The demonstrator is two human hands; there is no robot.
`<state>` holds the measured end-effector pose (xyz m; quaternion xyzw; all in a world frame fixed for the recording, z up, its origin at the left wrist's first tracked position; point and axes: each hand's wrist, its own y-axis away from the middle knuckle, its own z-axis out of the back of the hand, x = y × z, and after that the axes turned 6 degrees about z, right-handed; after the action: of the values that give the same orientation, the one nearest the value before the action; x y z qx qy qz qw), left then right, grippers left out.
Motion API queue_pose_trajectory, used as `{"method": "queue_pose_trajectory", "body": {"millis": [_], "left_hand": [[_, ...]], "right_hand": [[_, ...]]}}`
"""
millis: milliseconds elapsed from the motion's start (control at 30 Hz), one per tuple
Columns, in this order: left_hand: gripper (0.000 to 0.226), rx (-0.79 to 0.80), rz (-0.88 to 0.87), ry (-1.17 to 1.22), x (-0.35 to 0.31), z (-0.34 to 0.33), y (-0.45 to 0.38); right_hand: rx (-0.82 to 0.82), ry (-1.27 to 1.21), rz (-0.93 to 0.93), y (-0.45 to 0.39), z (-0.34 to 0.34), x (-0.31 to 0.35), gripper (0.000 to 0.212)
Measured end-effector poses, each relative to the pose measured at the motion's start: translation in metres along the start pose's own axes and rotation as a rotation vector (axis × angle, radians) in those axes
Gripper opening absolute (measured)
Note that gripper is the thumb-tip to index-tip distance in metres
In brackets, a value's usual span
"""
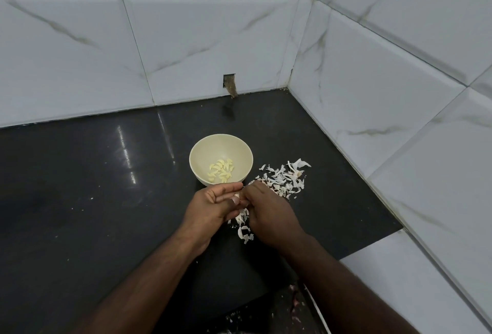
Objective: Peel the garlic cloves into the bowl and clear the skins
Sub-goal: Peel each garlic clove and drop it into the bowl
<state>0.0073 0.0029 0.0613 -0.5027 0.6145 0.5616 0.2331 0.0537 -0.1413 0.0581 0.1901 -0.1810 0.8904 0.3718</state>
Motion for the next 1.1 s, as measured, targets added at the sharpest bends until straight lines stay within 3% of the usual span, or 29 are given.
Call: {"method": "queue_pose_trajectory", "body": {"millis": [700,933,1100], "left_hand": [[0.035,0.042,0.064,0.121,-0.005,0.007,-0.005],[0.033,0.019,0.039,0.206,-0.004,0.01,-0.005],[0.028,0.008,0.022,0.2,-0.003,0.011,-0.004]], "right_hand": [[-0.131,-0.04,-0.044,-0.004,0.001,-0.007,0.016],[-0.053,-0.346,-0.139,-0.005,0.012,-0.005,0.014],[-0.081,-0.383,-0.163,-0.004,0.012,-0.003,0.006]]}}
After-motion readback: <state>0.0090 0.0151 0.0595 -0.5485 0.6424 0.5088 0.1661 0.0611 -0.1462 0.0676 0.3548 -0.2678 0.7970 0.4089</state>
